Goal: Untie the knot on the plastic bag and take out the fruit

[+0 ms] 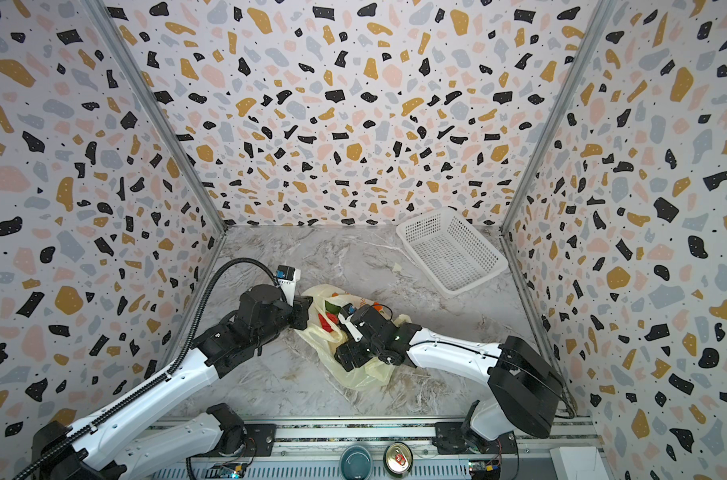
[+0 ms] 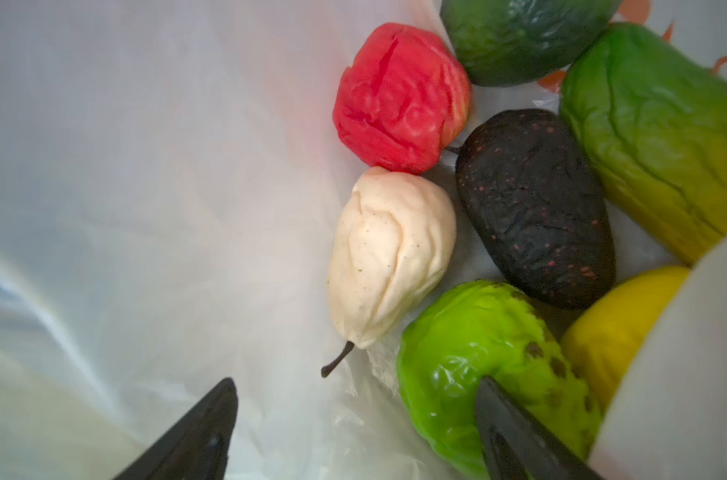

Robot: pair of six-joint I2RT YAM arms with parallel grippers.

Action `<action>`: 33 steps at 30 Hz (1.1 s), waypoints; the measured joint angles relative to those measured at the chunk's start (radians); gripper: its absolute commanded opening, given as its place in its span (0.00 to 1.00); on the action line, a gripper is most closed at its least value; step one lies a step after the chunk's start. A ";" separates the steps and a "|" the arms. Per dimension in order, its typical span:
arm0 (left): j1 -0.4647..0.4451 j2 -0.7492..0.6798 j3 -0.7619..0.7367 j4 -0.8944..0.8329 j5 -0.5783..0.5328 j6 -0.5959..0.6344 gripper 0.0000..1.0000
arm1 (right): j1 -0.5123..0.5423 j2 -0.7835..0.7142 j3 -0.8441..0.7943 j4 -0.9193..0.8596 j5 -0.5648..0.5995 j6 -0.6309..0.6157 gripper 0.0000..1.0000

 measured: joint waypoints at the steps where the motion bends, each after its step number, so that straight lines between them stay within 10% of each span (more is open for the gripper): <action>1: -0.016 -0.008 0.000 -0.002 -0.004 0.007 0.00 | -0.019 -0.004 0.000 -0.003 -0.011 0.002 0.92; 18: -0.307 -0.161 -0.120 0.051 -0.241 -0.017 0.00 | -0.169 -0.039 0.224 -0.158 -0.014 0.034 0.96; 33: -0.367 -0.222 -0.160 0.106 -0.325 -0.054 0.00 | -0.006 -0.075 0.147 -0.325 -0.071 0.070 0.90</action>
